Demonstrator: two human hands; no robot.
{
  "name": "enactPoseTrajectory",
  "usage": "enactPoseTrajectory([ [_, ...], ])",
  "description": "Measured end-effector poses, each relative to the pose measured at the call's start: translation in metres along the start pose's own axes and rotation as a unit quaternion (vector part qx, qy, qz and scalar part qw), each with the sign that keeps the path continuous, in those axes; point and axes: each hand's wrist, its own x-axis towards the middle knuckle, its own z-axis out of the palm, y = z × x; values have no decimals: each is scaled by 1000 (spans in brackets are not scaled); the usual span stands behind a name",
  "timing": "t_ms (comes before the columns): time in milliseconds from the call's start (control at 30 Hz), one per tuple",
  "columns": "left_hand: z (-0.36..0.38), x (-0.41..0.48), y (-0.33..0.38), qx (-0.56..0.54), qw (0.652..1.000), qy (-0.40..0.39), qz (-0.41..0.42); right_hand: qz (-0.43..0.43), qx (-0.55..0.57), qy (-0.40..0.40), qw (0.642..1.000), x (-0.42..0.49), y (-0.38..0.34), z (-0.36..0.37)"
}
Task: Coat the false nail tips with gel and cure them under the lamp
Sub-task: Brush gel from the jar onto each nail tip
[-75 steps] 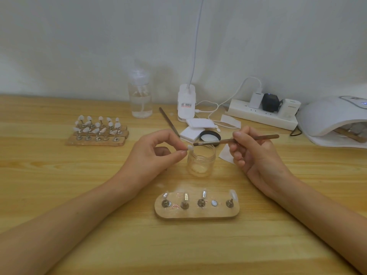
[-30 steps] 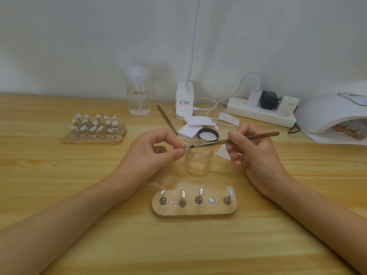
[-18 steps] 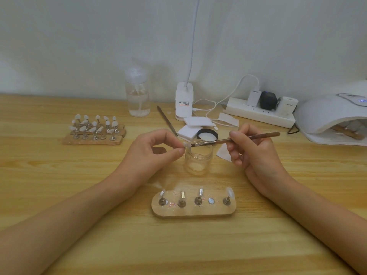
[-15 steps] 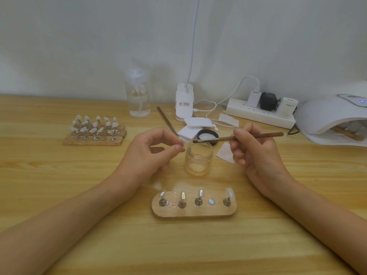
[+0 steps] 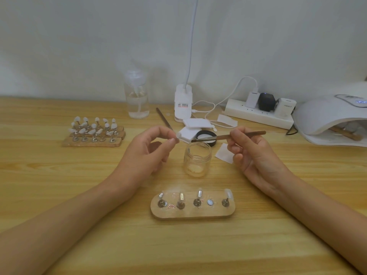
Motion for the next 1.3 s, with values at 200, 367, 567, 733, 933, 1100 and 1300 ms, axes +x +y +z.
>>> enactPoseTrajectory([
  [200,0,1,-1,-5,1000,-22,1,9,22,14,1000,2,0,-2],
  [367,1,1,-2,12,998,-50,20,-28,-10,33,999,2,-1,-1],
  [567,1,2,-2,50,996,-69,32,-67,-39,31,997,2,1,0],
  [733,2,2,-2,52,996,-68,39,-62,-55,16,996,5,3,3],
  [933,2,2,-2,57,995,-66,47,-59,-64,5,996,5,5,4],
  [1100,2,1,-1,62,994,-66,54,-64,-66,8,996,6,7,2],
  [1300,2,1,0,64,995,-63,53,-81,-46,-12,996,7,7,1],
])
